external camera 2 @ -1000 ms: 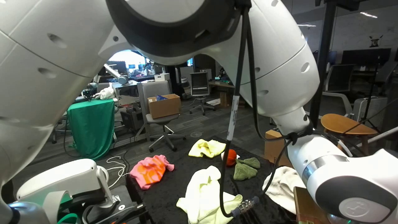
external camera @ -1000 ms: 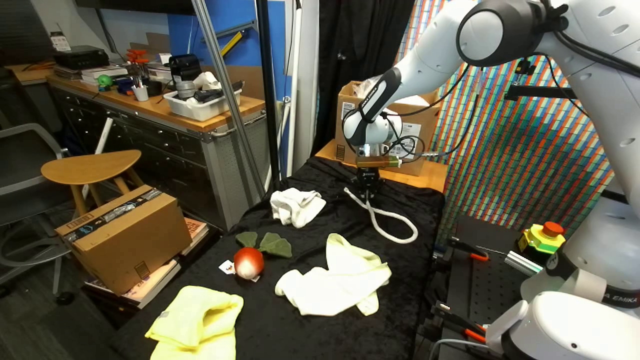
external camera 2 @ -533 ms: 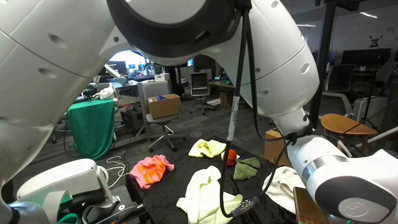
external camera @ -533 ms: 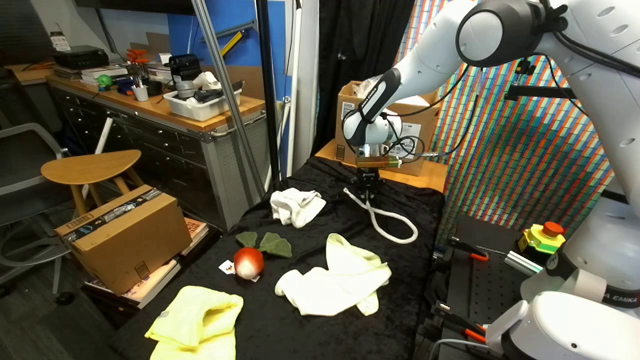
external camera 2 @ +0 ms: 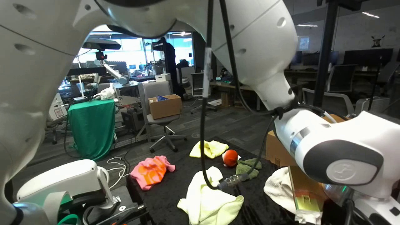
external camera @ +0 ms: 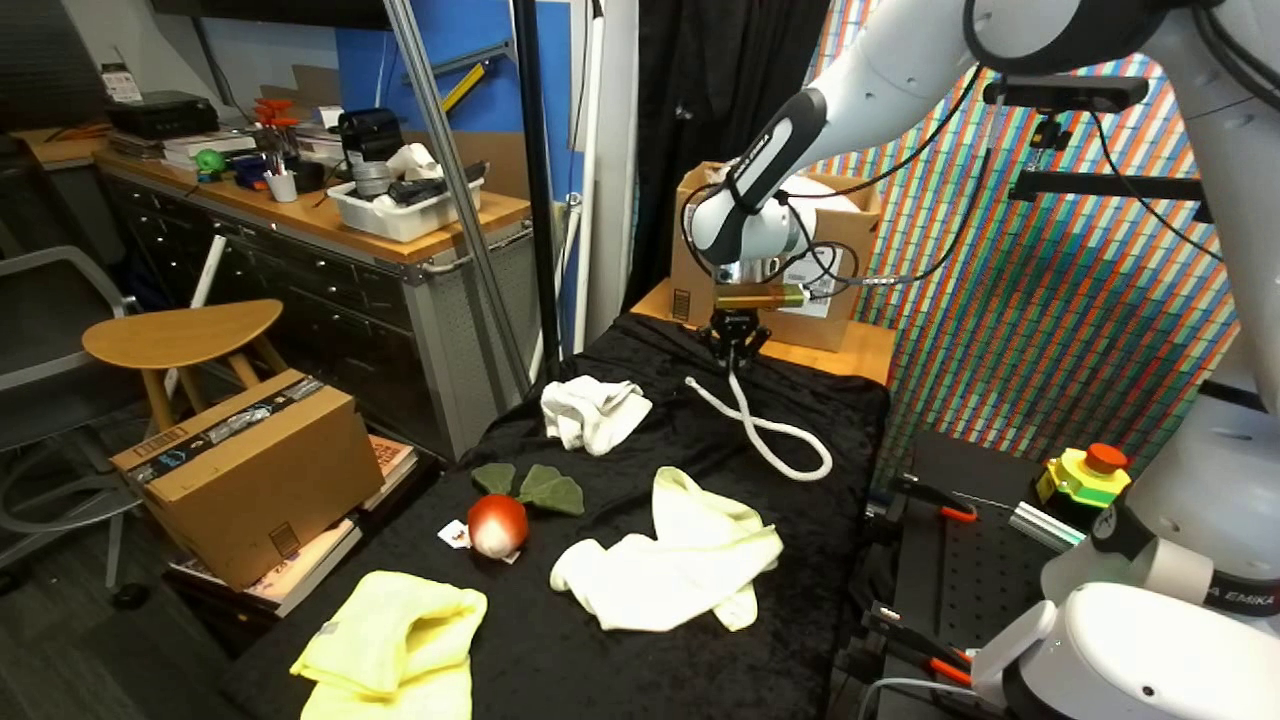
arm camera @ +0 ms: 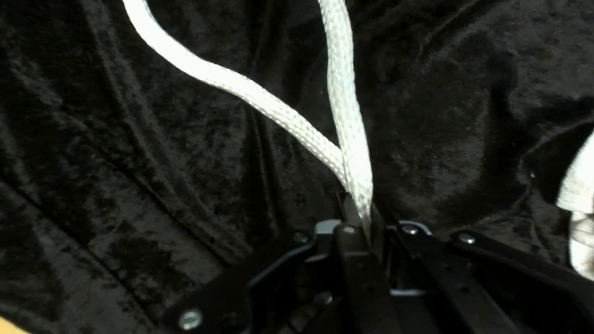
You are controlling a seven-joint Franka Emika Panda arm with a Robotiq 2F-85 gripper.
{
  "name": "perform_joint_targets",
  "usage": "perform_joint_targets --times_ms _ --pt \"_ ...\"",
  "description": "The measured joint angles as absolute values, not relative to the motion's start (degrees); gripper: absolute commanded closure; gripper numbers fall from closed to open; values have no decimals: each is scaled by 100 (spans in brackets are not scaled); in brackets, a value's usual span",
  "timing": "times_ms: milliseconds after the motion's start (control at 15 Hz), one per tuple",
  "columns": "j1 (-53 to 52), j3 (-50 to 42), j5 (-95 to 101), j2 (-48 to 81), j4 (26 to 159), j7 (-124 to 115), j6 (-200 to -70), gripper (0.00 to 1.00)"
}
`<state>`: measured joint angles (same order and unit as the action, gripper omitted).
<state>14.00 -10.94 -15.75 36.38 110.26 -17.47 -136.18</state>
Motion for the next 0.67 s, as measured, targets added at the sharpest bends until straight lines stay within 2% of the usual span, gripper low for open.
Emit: perform_joint_targets --times_ms 667 --pt "1000 -1469 -265 564 13167 -1940 -14665 92"
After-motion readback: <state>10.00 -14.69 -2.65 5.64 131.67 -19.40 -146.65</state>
